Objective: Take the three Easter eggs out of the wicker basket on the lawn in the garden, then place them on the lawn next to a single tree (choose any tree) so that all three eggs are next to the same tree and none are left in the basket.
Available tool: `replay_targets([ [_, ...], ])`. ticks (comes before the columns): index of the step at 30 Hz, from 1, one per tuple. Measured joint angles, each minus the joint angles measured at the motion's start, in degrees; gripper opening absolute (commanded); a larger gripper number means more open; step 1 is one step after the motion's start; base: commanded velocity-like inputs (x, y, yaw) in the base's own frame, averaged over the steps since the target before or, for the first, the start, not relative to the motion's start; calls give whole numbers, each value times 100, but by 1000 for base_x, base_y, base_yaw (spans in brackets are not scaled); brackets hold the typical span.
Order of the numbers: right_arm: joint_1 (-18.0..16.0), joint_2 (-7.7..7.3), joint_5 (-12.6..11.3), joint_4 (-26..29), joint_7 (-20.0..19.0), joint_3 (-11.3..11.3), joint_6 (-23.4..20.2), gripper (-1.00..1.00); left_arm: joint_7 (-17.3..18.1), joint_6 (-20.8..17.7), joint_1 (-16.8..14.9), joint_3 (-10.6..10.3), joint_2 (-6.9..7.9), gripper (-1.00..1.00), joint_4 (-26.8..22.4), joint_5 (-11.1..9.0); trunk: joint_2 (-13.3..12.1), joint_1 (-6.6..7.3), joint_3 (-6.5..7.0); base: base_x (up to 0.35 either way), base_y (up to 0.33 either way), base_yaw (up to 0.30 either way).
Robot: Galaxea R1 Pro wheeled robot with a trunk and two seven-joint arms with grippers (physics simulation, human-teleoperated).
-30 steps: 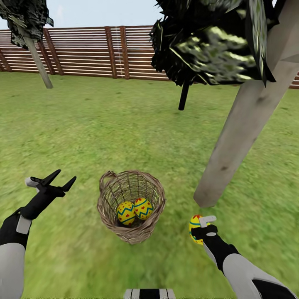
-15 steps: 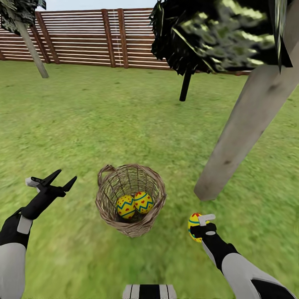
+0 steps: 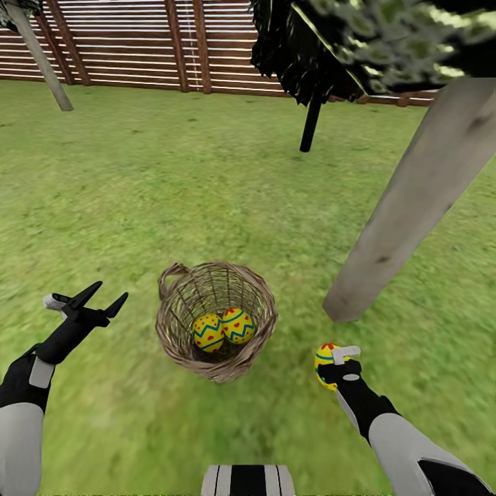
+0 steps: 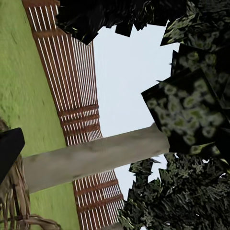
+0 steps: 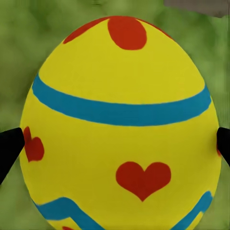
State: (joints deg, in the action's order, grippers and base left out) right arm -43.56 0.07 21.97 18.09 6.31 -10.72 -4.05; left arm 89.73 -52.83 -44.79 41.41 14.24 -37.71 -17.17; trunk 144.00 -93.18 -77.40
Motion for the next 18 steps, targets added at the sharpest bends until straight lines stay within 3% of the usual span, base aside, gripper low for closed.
replay_targets([
  [9,-62,31,-21,-85,241,16,-35,-100,0,0,2,-4,-8,100,0,1,12,-23,-200,0,0,0],
  [18,-56,33,14,-18,238,26,-26,-100,0,0,0,2,-4,100,0,1,24,-46,-399,0,0,0],
])
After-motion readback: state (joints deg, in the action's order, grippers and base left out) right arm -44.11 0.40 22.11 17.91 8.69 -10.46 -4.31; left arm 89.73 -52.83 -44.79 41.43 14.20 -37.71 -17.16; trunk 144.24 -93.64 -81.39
